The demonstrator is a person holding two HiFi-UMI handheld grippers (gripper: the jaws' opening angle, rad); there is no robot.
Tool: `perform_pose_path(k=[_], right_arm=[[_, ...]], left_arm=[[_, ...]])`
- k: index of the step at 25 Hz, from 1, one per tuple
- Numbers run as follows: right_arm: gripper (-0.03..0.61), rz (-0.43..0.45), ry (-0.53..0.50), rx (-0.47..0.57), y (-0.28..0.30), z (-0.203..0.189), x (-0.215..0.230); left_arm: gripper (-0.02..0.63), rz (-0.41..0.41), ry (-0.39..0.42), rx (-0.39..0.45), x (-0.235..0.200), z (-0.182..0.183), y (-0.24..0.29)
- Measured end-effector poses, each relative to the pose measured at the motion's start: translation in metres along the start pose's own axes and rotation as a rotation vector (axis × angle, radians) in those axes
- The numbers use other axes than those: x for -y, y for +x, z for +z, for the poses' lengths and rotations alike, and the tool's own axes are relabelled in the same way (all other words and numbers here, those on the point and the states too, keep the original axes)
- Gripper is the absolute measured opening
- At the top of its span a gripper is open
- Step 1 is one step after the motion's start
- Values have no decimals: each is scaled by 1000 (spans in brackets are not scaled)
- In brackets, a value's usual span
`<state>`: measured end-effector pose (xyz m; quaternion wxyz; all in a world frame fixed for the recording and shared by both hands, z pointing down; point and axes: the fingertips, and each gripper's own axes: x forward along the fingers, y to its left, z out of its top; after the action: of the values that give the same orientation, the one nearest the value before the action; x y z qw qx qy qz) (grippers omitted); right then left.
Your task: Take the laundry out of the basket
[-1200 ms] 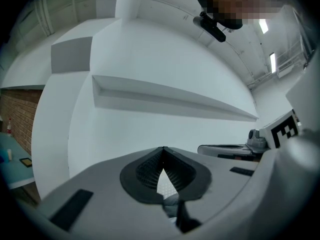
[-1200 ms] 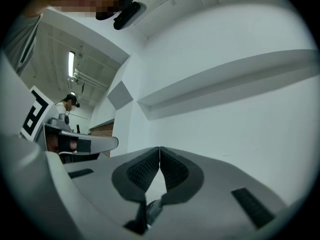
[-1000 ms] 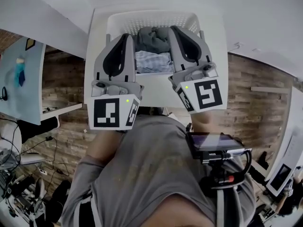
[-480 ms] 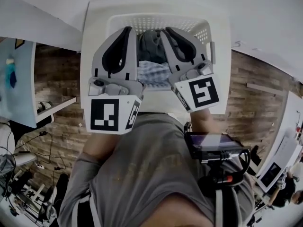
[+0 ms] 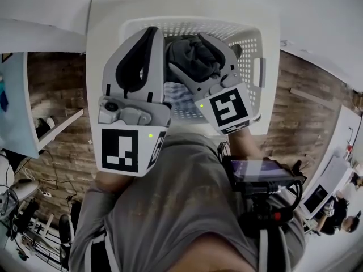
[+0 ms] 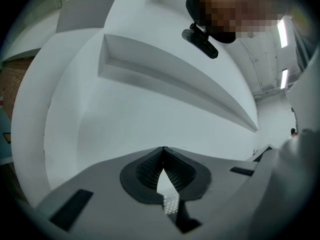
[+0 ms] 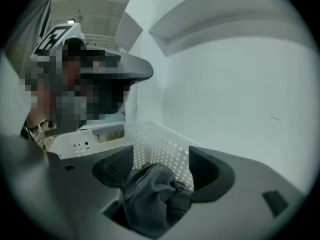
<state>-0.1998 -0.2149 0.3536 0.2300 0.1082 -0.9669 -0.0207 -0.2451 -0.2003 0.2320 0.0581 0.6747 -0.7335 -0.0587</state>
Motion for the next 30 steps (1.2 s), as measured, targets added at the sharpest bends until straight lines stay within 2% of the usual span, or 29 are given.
perform_pose_path(k=[5,12,19,22,30], right_arm=[[387,59,-21,-121,23,-22,-7],[422,111,-61,-295,43,-61,-12],[431,85,-141,-455,45,-95,-6],[392,87,-157,-467,46,-97,-7],[194,104,-167,-444,42,-93,-6]], left_arm=[[8,-20,-39,-21,-12,-10,11],[8,-41,-96,-54,-27,-26,32],[8,-42,-117,-63,-34,-30,38],[8,-36,-113,-62,-37,-30,38],[8,-36,-90,-54,-25,-22,33]])
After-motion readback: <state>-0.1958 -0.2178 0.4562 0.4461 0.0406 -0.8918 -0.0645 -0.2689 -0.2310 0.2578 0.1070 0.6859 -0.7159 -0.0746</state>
